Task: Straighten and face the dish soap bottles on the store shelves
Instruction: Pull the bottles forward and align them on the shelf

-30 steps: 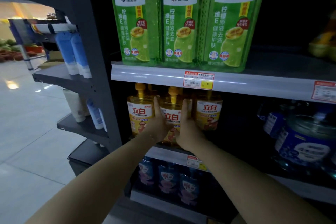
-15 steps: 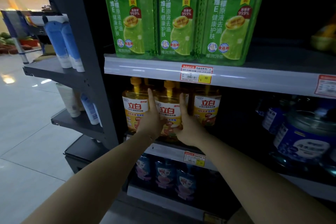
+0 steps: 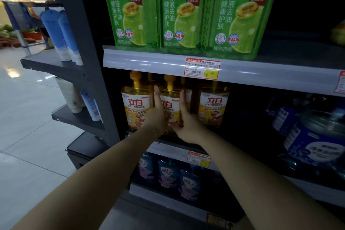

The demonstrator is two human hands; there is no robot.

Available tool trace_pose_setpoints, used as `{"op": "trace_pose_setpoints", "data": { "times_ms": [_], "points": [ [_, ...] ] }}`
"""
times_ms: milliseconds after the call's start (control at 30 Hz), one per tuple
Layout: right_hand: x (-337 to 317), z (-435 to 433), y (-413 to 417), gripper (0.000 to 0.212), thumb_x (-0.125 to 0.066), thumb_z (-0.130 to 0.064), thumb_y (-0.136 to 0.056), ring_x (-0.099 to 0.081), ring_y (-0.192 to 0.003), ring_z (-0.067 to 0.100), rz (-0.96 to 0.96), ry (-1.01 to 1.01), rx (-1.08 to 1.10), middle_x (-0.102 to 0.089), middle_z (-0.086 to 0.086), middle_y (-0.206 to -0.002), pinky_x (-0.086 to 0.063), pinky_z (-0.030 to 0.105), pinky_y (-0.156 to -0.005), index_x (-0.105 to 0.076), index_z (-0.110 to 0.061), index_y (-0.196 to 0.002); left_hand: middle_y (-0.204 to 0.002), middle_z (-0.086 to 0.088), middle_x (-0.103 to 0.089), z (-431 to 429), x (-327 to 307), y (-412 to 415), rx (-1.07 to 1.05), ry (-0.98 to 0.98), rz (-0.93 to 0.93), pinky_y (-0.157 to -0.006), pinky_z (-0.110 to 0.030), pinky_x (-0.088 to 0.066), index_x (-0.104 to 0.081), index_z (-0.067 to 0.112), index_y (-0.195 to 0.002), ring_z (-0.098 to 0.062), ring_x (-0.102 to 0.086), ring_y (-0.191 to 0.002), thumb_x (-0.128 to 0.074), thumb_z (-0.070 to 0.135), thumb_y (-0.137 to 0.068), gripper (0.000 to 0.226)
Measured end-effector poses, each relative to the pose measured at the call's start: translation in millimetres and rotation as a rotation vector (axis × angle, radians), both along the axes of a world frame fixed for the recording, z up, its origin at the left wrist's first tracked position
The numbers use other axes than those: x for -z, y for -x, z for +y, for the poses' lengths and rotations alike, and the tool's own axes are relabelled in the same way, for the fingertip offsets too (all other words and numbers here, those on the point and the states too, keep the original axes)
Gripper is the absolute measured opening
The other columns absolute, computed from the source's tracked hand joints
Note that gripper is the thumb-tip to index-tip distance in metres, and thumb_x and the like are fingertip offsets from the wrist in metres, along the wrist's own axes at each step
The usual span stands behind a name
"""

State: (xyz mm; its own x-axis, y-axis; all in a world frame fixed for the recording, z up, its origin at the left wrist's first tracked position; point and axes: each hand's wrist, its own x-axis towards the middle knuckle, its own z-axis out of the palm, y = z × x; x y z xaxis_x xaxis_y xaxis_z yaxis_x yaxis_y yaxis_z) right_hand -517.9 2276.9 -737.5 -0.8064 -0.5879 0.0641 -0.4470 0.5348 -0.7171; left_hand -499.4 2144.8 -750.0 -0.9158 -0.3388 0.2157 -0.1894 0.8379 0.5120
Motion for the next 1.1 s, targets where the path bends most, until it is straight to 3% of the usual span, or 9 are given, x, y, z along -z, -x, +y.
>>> {"op": "trace_pose_setpoints", "data": {
  "times_ms": [100,233,300,433,500,600,733,933,1100],
  "points": [
    [0,-3,1,0.112,-0.060,-0.018,-0.091,-0.045,-0.130,0.026,-0.017,0.002,-0.017,-0.029,0.002,-0.154,-0.038,0.037,-0.101,0.041,-0.048,-0.130,-0.156,-0.028,-0.014,0,-1,-3,0.031,-0.046,-0.012,-0.101,-0.051,-0.045,0.041,0.022,-0.138,-0.035,-0.057,-0.116,-0.066,0.017,-0.089,0.118],
    [8,-3,0,0.108,-0.063,-0.017,-0.088,-0.049,-0.125,0.025,-0.001,0.103,0.052,-0.042,0.003,-0.145,-0.044,0.043,-0.100,0.027,-0.048,-0.139,-0.116,-0.020,-0.063,7,6,-8,-0.037,-0.106,0.211,-0.081,-0.053,-0.055,0.004,0.021,-0.149,-0.035,-0.067,-0.093,-0.059,0.017,-0.090,0.086],
    [13,5,5,0.094,-0.062,-0.013,-0.087,-0.058,-0.111,0.024,0.065,0.155,0.190,-0.054,0.006,-0.129,-0.050,0.038,-0.088,0.004,-0.036,-0.150,-0.095,-0.012,-0.068,13,13,-13,0.068,-0.073,0.303,-0.068,-0.046,-0.057,-0.021,0.014,-0.140,-0.031,-0.069,-0.081,-0.059,0.014,-0.089,0.063],
    [26,28,30,0.063,-0.066,-0.015,-0.081,-0.048,-0.120,0.032,0.206,0.095,0.544,-0.045,0.013,-0.132,-0.046,0.040,-0.096,-0.035,-0.013,-0.136,-0.107,-0.008,-0.066,31,26,-5,0.321,-0.009,0.085,-0.080,-0.036,-0.054,-0.044,0.016,-0.128,-0.026,-0.064,-0.099,-0.059,0.009,-0.088,0.043],
    [29,38,44,0.067,-0.070,-0.016,-0.078,-0.041,-0.125,0.033,0.125,0.090,0.687,-0.037,0.014,-0.136,-0.043,0.041,-0.100,-0.035,-0.010,-0.134,-0.128,-0.010,-0.059,47,26,8,0.359,-0.068,-0.062,-0.096,-0.034,-0.048,-0.036,0.015,-0.142,-0.026,-0.055,-0.118,-0.057,0.006,-0.089,0.058],
    [32,49,63,0.086,-0.068,-0.012,-0.078,-0.043,-0.127,0.035,-0.081,0.170,0.719,-0.037,0.015,-0.142,-0.044,0.042,-0.099,-0.017,-0.013,-0.147,-0.147,-0.013,-0.041,69,26,31,0.349,-0.162,-0.201,-0.107,-0.033,-0.039,0.007,0.017,-0.154,-0.028,-0.044,-0.131,-0.055,0.005,-0.091,0.089],
    [37,56,74,0.066,-0.061,-0.010,-0.083,-0.056,-0.112,0.033,-0.124,0.220,0.653,-0.057,0.011,-0.126,-0.046,0.031,-0.080,-0.030,-0.020,-0.141,-0.149,-0.019,-0.035,86,32,49,0.354,-0.241,-0.212,-0.107,-0.043,-0.041,0.031,0.021,-0.146,-0.032,-0.046,-0.128,-0.052,0.005,-0.091,0.101],
    [41,49,72,0.050,-0.060,-0.013,-0.084,-0.061,-0.103,0.029,-0.092,0.216,0.654,-0.062,0.012,-0.114,-0.053,0.033,-0.078,-0.040,-0.011,-0.130,-0.152,-0.017,-0.032,92,34,56,0.307,-0.413,-0.112,-0.110,-0.041,-0.037,0.022,0.013,-0.150,-0.031,-0.042,-0.134,-0.056,0.027,-0.094,0.097],
    [46,61,71,0.051,-0.060,-0.016,-0.086,-0.060,-0.105,0.024,-0.108,0.182,0.530,-0.063,0.005,-0.114,-0.048,0.030,-0.078,-0.041,-0.016,-0.133,-0.130,-0.016,-0.052,83,40,50,0.267,-0.450,-0.047,-0.093,-0.030,-0.042,-0.022,0.008,-0.136,-0.030,-0.051,-0.122,-0.054,0.004,-0.091,0.055]
  ]
}}
